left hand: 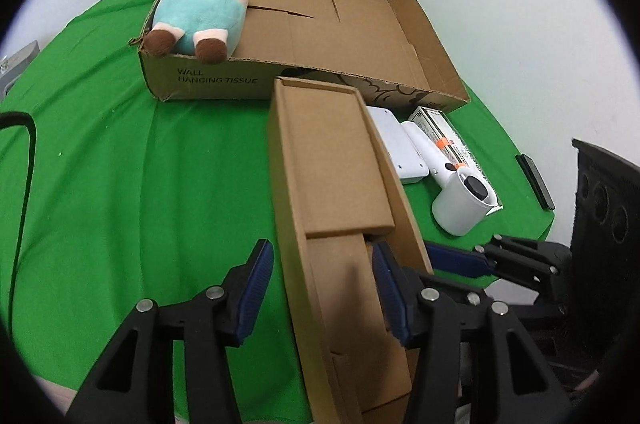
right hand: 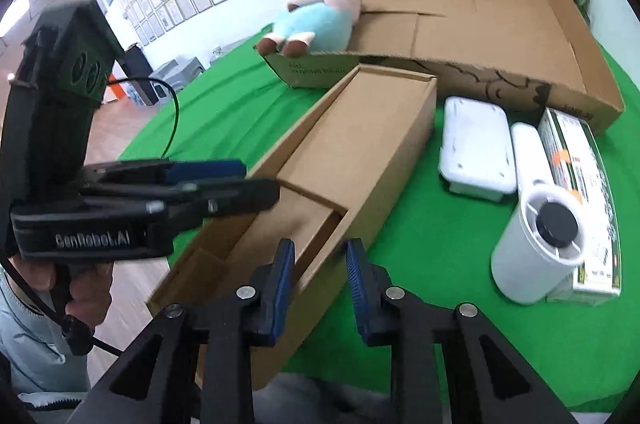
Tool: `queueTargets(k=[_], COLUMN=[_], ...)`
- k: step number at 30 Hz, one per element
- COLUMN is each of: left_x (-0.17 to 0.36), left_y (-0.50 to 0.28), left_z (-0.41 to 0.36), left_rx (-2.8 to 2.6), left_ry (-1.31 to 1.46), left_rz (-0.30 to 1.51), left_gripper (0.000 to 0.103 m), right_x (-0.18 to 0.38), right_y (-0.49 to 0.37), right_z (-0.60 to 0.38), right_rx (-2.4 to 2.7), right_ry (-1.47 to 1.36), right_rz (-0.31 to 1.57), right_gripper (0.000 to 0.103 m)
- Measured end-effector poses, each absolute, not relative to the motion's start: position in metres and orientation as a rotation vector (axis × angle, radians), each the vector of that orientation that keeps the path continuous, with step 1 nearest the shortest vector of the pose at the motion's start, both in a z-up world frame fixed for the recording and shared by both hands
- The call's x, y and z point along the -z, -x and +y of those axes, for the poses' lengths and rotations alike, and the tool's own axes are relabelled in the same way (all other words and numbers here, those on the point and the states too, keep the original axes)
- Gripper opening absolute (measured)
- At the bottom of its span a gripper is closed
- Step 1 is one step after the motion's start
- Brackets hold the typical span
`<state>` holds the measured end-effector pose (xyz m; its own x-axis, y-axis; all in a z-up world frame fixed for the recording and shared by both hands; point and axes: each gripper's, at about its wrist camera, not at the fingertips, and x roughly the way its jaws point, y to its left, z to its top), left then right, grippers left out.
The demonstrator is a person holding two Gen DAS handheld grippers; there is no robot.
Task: Organize objects
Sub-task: 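Lift the long brown box off the table with both tools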
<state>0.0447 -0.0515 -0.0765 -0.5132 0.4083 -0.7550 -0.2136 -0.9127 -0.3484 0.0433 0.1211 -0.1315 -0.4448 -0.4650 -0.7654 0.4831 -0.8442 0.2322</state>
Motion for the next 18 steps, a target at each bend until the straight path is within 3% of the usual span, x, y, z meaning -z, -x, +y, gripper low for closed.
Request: queueTargets(k=[2, 5, 13, 18], left_x=[0.079, 0.080, 0.093, 0.090], left_y=[-0.047, -0.051, -0.045, -0.044], left_z=[-0.051, -0.049, -0.053, -0.052], left_rx=[-2.421, -2.413, -2.437, -2.470], left_ry=[1.314, 1.321, 1.407, 1.406], left_rz=[-0.305, -0.299, -0.362, -0.359], left_gripper=[0.038, 0.035, 0.022, 0.021], right_x=[0.131, 0.128, 0.129, 0.133], right_y=[-0.038, -0.034, -0.035, -0.032], right_z=[0.119, 0.118, 0.117, 0.115], right_rx=[2.285, 2.305, 2.316, 2.325], right_ry=[-1.191, -1.175, -1.185, -1.185], right_rz=[0.033, 0.058, 0.072, 0.072], right_gripper=[0.020, 0.015, 0.016, 0.016])
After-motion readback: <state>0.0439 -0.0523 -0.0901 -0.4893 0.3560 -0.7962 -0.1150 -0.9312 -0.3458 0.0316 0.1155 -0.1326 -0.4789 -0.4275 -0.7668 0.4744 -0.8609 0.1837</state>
